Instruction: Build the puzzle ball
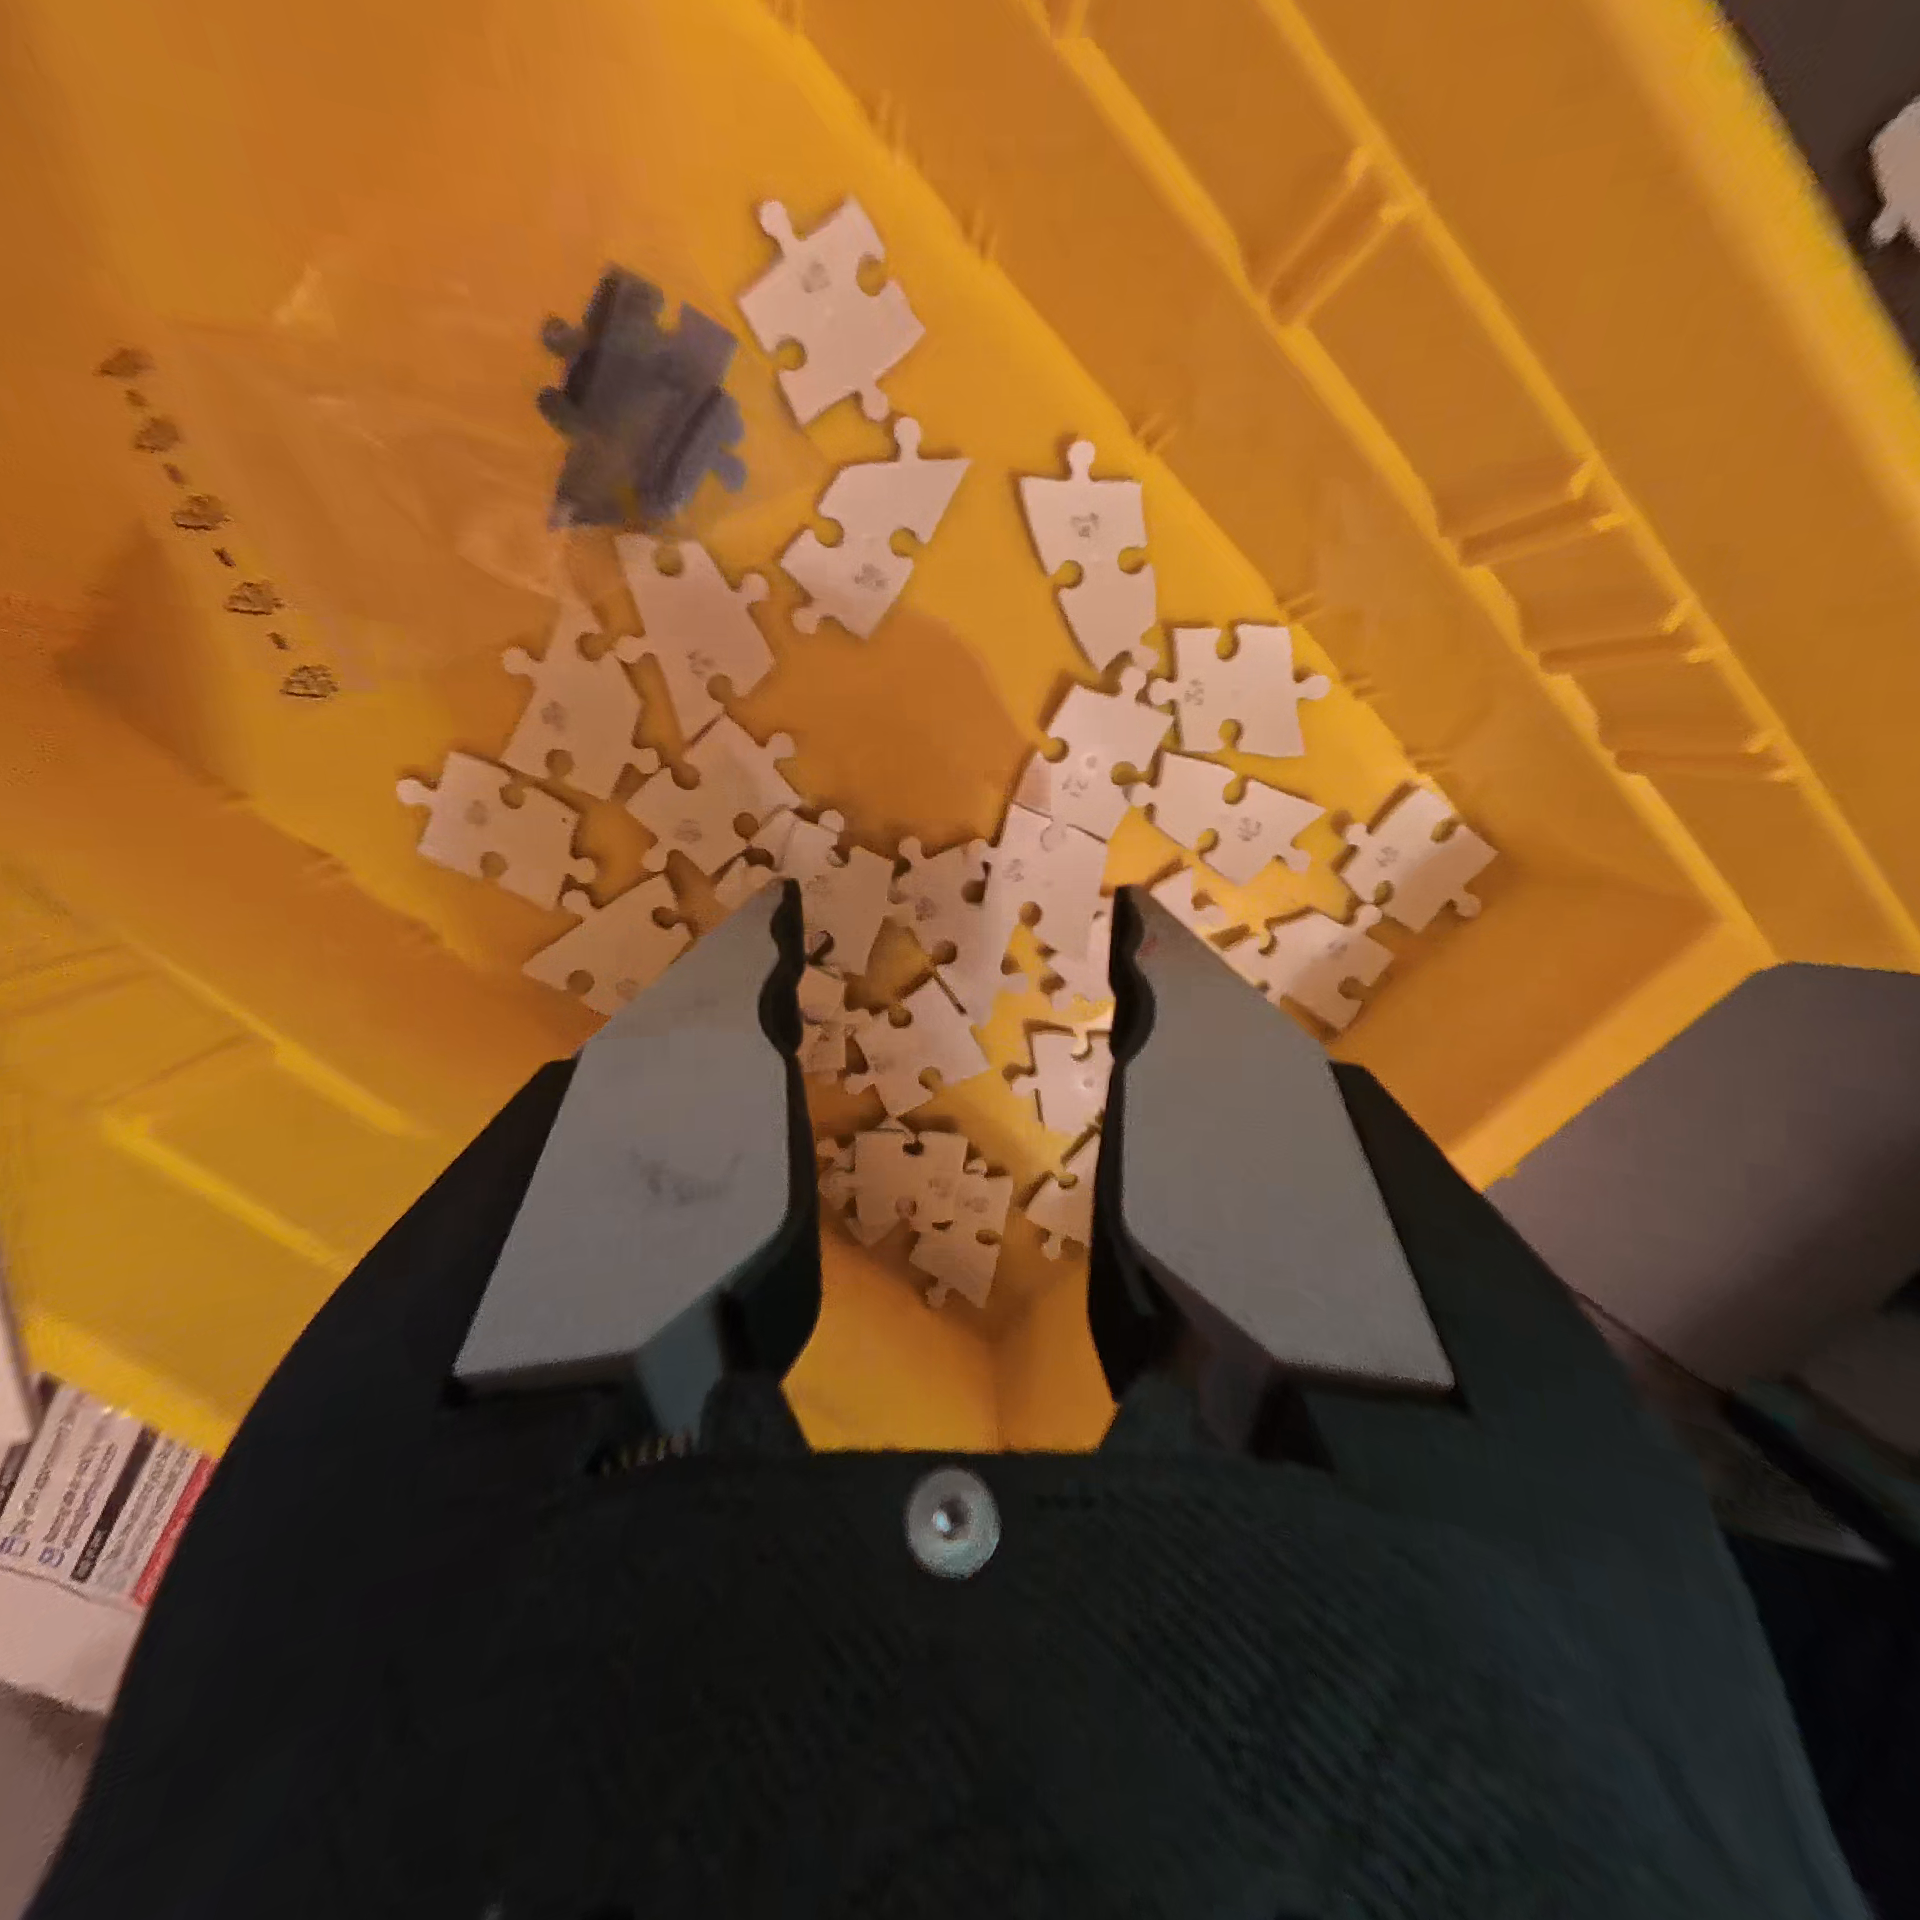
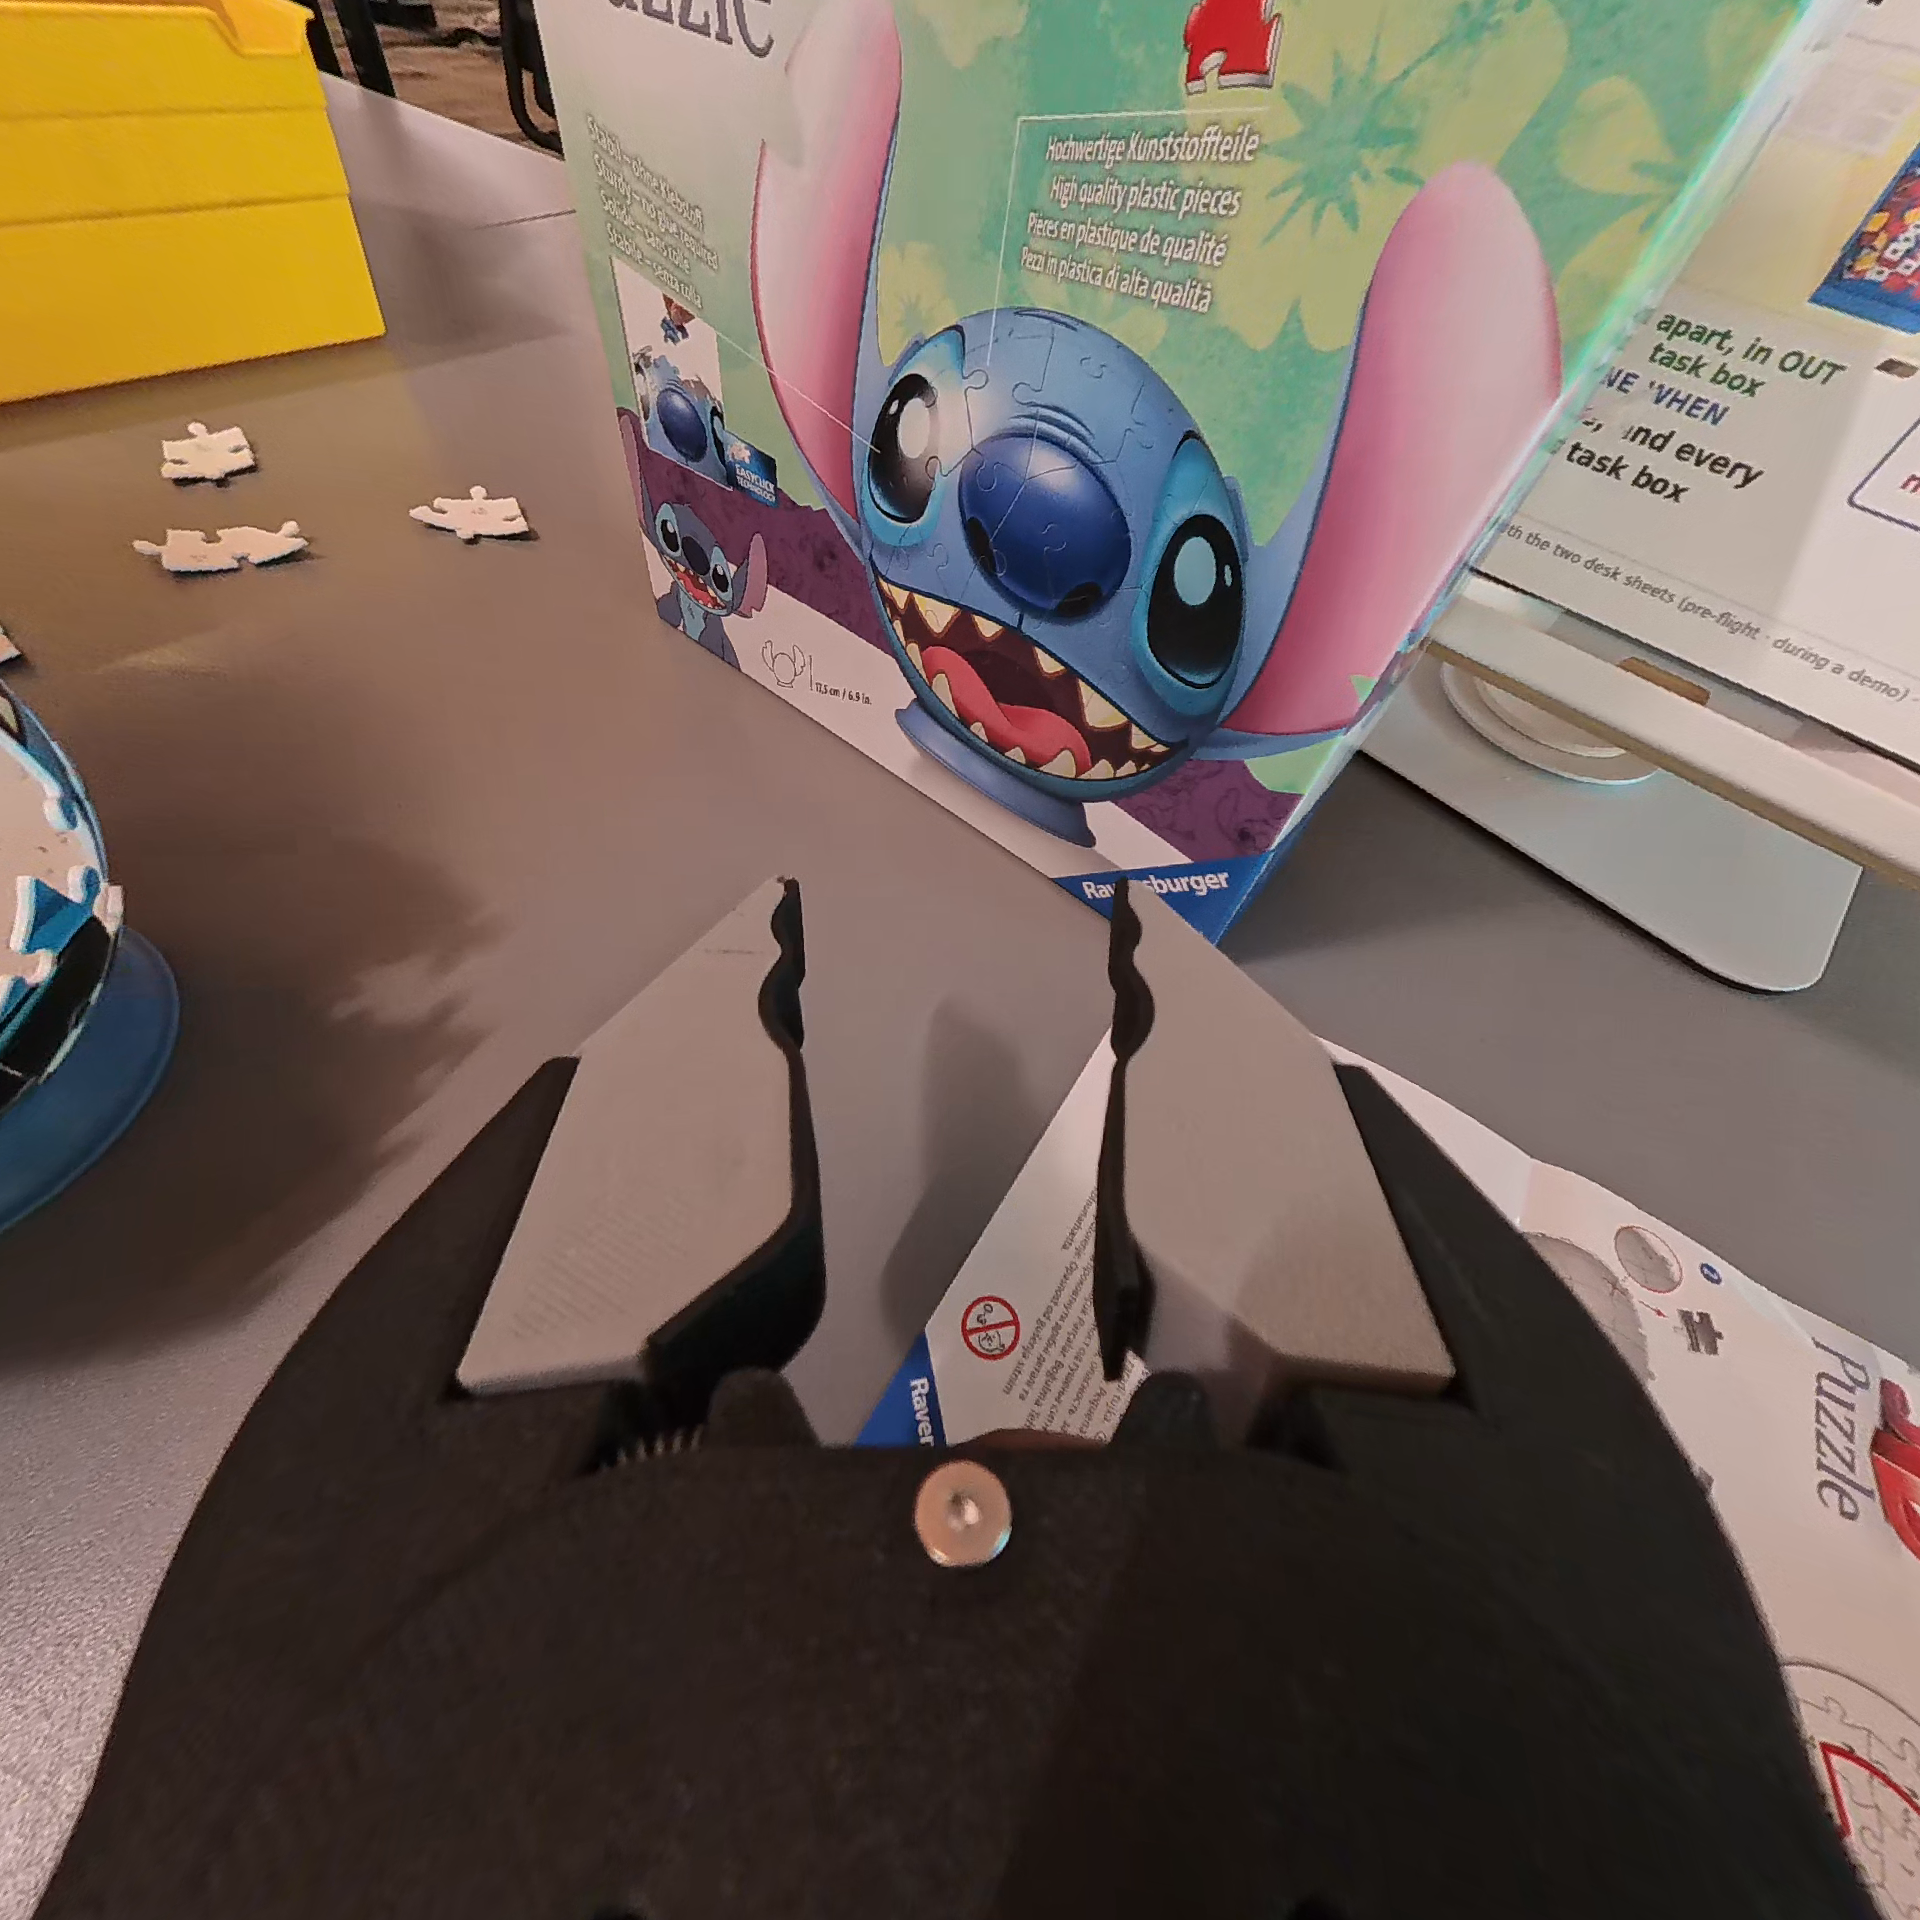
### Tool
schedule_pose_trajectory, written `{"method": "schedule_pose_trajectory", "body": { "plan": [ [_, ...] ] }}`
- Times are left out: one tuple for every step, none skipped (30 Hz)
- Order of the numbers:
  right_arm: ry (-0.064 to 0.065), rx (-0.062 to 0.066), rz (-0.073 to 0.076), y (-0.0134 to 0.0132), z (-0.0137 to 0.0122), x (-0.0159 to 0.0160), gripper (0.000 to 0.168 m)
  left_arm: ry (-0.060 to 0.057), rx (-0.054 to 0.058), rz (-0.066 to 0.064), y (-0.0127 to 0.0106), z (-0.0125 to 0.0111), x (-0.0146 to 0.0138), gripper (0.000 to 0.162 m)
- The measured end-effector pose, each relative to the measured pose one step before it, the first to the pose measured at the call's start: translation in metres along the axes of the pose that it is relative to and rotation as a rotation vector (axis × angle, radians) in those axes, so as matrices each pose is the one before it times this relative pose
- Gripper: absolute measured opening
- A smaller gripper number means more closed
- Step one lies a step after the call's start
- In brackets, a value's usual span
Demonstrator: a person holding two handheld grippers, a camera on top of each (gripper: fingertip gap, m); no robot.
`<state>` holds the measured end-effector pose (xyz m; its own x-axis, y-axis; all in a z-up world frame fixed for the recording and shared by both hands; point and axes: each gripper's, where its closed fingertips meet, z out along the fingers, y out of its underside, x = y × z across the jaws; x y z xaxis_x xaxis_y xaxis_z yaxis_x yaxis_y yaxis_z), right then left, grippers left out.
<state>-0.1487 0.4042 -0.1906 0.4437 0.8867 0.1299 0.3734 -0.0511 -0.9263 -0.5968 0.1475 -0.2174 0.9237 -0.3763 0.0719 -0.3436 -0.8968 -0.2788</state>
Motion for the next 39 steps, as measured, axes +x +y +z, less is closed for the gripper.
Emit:
{"method": "schedule_pose_trajectory", "body": {
  "plan": [
    [-0.0003,0.0015,-0.0006,-0.00013,-0.00015,-0.0001,0.056,-0.0066,-0.0371,0.0194,0.00474,0.00438,0.00165,0.058],
    [-0.0006,0.0014,-0.0001,-0.00021,-0.00019,-0.00016,0.056,-0.0037,-0.0324,0.0191,0.0043,0.00382,0.00192,0.058],
    [0.0001,0.001,-0.0001,-0.00006,-0.00014,0.00003,0.056,-0.0039,-0.0258,0.0163,0.00342,0.00327,0.00152,0.058],
    [0.0001,0.0006,-0.0005,0.0,-0.00021,-0.00005,0.056,-0.0067,-0.0193,0.0125,0.00223,0.00279,0.00063,0.058],
    [-0.0005,0.0005,-0.0002,0.00001,-0.00018,-0.00006,0.056,-0.0123,-0.0091,0.0094,0.00003,0.00256,-0.00068,0.058],
    [-0.0006,0.0008,-0.0003,-0.00006,-0.00007,-0.00011,0.056,-0.0105,-0.0008,0.0069,-0.00184,0.00292,-0.00074,0.058],
    [-0.0004,0.0002,-0.0007,-0.00003,-0.00007,-0.00019,0.056,0.0,-0.0073,0.0068,-0.00092,0.00367,0.00065,0.058],
    [-0.0006,-0.0003,-0.0009,0.00001,0.00001,-0.00015,0.056,0.0009,-0.018,0.009,0.00087,0.00425,0.00076,0.058],
    [-0.0005,-0.0005,-0.0009,0.00017,-0.00005,-0.00011,0.056,-0.0067,0.0106,0.0106,-0.00291,0.00043,-0.00079,0.059],
    [-0.0001,-0.0005,-0.0011,0.00004,-0.00005,-0.00016,0.056,-0.0092,0.0022,0.0081,-0.00081,0.00063,-0.00102,0.059],
    [0.0006,0.0,-0.0013,0.00011,-0.00011,-0.0001,0.056,-0.0148,-0.0001,0.0093,0.00009,0.00076,-0.0016,0.057],
    [0.0011,0.0001,-0.0011,0.0,-0.00013,-0.00003,0.056,-0.0017,0.0087,0.0101,-0.0009,0.00002,0.00018,0.057],
    [0.0008,0.0001,-0.0009,0.00009,-0.00005,-0.00001,0.056,-0.0003,0.0079,-0.0042,-0.00149,0.00032,-0.00018,0.057],
    [0.0004,-0.0004,-0.0004,0.00006,-0.00007,0.0,0.056,-0.0131,0.004,0.0007,-0.00133,0.0003,-0.00196,0.053],
    [-0.0001,-0.0014,0.0003,0.0002,0.00019,0.00004,0.055,-0.0201,-0.0038,0.0103,-0.00046,0.00034,-0.00261,0.048],
    [-0.0006,-0.0016,0.0008,0.00027,0.0001,-0.00002,0.055,-0.0066,0.0038,0.0072,-0.00173,-0.0004,-0.00058,0.034],
    [-0.0001,-0.0004,0.0005,0.00011,0.00018,0.00008,0.055,-0.0023,0.0132,0.0066,-0.00278,-0.00131,-0.00021,0.022],
    [0.0004,0.0002,0.0,0.0,-0.00006,0.0001,0.055,-0.0001,0.018,-0.0025,-0.00358,-0.00229,-0.00044,0.017],
    [0.0,0.0,0.0005,0.00012,-0.00004,-0.00001,0.055,0.0129,0.0242,-0.0027,-0.00364,-0.00326,0.00115,0.013],
    [-0.0005,-0.0006,0.0015,0.00006,0.0001,0.00009,0.055,0.0176,0.0249,-0.001,-0.0033,-0.00368,0.002,0.008],
    [-0.0009,-0.0015,0.0017,0.00028,0.00016,0.00018,0.055,0.0068,0.0183,0.002,-0.00182,-0.00337,0.00079,0.004],
    [-0.0009,-0.0024,0.0014,0.00034,0.00021,0.00004,0.055,-0.0039,0.0113,0.0018,-0.00051,-0.00272,-0.00079,0.002],
    [-0.0007,-0.0023,0.0009,0.00037,0.00034,0.00004,0.055,0.0,0.0023,0.0,0.00073,-0.0019,-0.00019,0.001],
    [-0.0003,-0.0018,0.0002,0.00027,0.00012,-0.00007,0.055,0.0017,-0.0043,0.0,0.00144,-0.00096,0.00011,0.001],
    [0.0002,-0.0015,-0.0007,0.00032,0.00017,0.00005,0.055,-0.0079,-0.0004,0.0011,0.00047,-0.00087,-0.0013,0.0],
    [0.0007,-0.0007,-0.0011,0.00003,0.00002,-0.00009,0.055,-0.0069,0.0045,0.0006,-0.00056,-0.00075,-0.00107,0.0],
    [0.0009,0.0002,-0.0011,0.00007,-0.00004,0.00002,0.055,0.0,0.0041,-0.0006,-0.00077,-0.0009,-0.00006,0.0],
    [0.0008,0.0,-0.0009,0.00009,-0.00001,0.00008,0.054,-0.0009,0.0056,-0.0016,-0.00086,-0.00135,-0.00021,0.0],
    [0.0006,-0.0002,-0.0008,-0.00001,0.00002,0.00001,0.054,-0.0044,0.0053,-0.0012,-0.00053,-0.00188,-0.00073,0.0],
    [0.0006,0.0009,-0.0006,-0.00008,-0.00011,-0.00001,0.054,-0.0041,0.0043,-0.0012,0.00023,-0.00255,-0.00085,0.0],
    [0.0,0.0012,-0.0004,-0.00008,-0.00013,0.00003,0.054,-0.0036,0.0057,-0.0027,0.00053,-0.00312,-0.00091,0.0],
    [-0.0011,0.0006,-0.0008,-0.00004,-0.00013,-0.00023,0.054,-0.0049,0.0116,-0.0044,-0.00043,-0.00405,-0.00102,0.0],
    [-0.0032,0.0016,-0.0012,-0.00023,-0.00018,-0.00044,0.054,-0.0071,0.0185,-0.0045,-0.00141,-0.00489,-0.00119,0.0],
    [-0.0026,0.0057,-0.0027,-0.00096,-0.00058,-0.00024,0.053,-0.0102,0.0265,-0.0044,-0.00301,-0.00609,-0.00121,0.0],
    [0.0028,0.0114,-0.0066,-0.00219,-0.0014,0.0007,0.052,-0.0056,0.0346,-0.0084,-0.00452,-0.00705,0.00004,0.0],
    [0.0049,0.0164,-0.0077,-0.00389,-0.00236,0.0015,0.052,-0.0013,0.0396,-0.013,-0.00603,-0.00801,0.00152,0.0],
    [-0.0001,0.0217,-0.0013,-0.00617,-0.00311,0.00128,0.051,-0.0093,0.0443,-0.0146,-0.00726,-0.00905,0.00174,0.0],
    [-0.0083,0.0287,0.0069,-0.00947,-0.00392,0.00036,0.051,-0.0153,0.047,-0.0123,-0.00854,-0.00982,0.00239,0.0],
    [-0.0227,0.0326,0.0127,-0.01246,-0.00418,-0.00215,0.051,-0.0135,0.0474,-0.0077,-0.00953,-0.01014,0.00473,0.0]
  ]
}}
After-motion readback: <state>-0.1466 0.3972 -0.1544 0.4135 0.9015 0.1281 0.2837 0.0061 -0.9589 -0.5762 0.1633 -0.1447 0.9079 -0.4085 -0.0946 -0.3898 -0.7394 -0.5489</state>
